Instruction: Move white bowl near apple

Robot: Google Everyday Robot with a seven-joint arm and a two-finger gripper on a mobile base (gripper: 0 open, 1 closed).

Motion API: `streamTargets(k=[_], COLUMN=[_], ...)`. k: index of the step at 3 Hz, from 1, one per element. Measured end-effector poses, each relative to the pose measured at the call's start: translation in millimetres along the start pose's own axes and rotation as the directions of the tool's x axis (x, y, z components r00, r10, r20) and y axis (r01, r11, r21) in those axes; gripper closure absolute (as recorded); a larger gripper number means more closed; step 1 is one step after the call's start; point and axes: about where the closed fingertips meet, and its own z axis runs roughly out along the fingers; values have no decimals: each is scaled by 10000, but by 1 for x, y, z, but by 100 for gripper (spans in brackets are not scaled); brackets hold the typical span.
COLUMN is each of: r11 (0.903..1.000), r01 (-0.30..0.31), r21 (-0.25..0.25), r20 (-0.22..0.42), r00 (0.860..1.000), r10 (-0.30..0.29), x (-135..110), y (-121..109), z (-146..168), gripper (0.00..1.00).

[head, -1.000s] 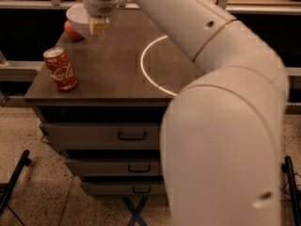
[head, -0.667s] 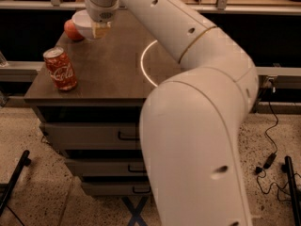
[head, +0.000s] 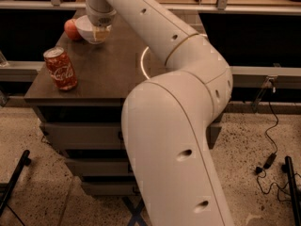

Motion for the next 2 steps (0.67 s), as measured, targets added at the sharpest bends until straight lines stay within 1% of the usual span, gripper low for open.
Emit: streamTargets(k=[2], r11=[10000], r01=[18], r21=[-83], r20=[6], r00=[10000], r10=[-18], x=[-1], y=[2], z=[7], gripper=[15])
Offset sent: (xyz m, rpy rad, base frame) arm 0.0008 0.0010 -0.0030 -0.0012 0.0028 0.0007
